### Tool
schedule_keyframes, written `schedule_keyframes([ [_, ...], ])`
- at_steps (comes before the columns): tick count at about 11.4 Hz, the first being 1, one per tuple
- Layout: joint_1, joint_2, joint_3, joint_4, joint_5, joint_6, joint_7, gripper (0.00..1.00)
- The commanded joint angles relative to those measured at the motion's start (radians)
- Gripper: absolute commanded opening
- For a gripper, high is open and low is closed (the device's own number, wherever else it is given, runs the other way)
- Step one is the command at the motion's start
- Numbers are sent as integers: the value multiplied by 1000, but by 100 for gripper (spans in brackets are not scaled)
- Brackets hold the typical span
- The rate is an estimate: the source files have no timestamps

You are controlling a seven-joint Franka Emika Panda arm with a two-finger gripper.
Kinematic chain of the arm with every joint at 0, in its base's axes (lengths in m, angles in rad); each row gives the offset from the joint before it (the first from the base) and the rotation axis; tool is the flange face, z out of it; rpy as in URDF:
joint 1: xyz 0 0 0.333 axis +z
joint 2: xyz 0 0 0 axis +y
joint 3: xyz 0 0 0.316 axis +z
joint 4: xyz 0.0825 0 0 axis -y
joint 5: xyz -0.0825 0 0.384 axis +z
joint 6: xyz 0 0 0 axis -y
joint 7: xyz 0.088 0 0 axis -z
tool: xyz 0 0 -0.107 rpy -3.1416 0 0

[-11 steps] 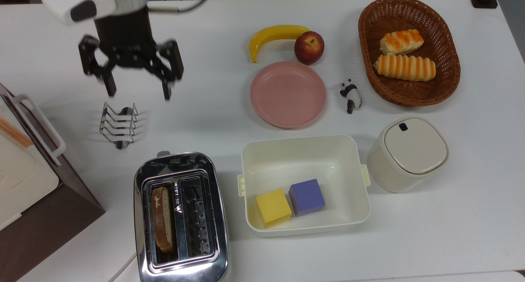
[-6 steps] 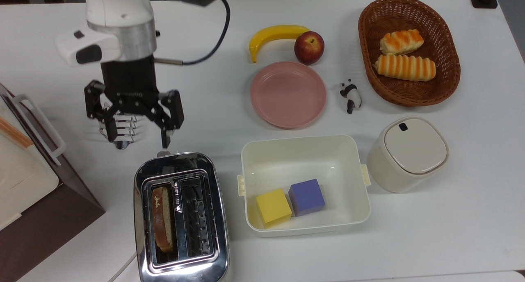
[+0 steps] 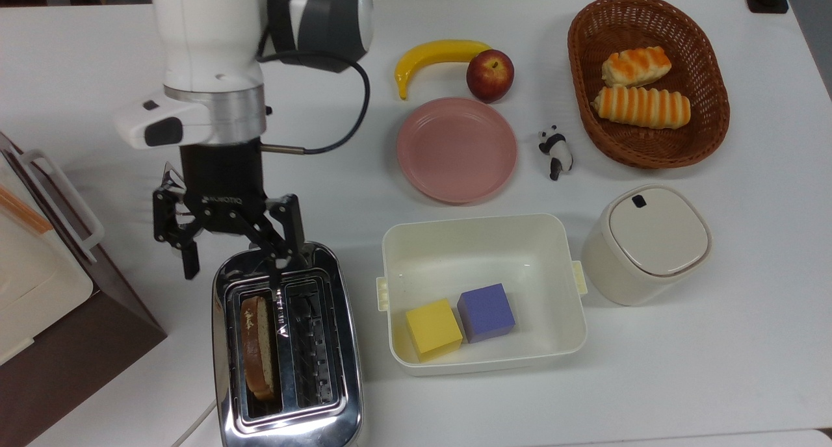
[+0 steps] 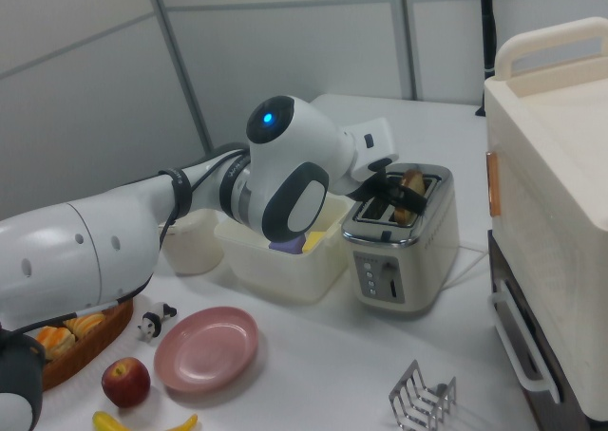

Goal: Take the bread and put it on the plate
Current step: 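Move the open gripper over the toaster slot holding the bread slice, then lower the gripper and close it on the bread slice's edge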

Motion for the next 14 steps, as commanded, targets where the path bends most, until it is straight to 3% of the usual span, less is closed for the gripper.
schedule_keyframes([
  [1,14,29,10,-8,18,92,13,87],
  [3,20,31,10,-9,33,103,15,50],
  [5,19,31,10,-6,45,106,13,25],
  [8,19,29,12,-6,47,106,15,0],
  [12,17,15,15,21,143,106,12,0],
  [14,13,-17,16,24,159,103,13,0],
])
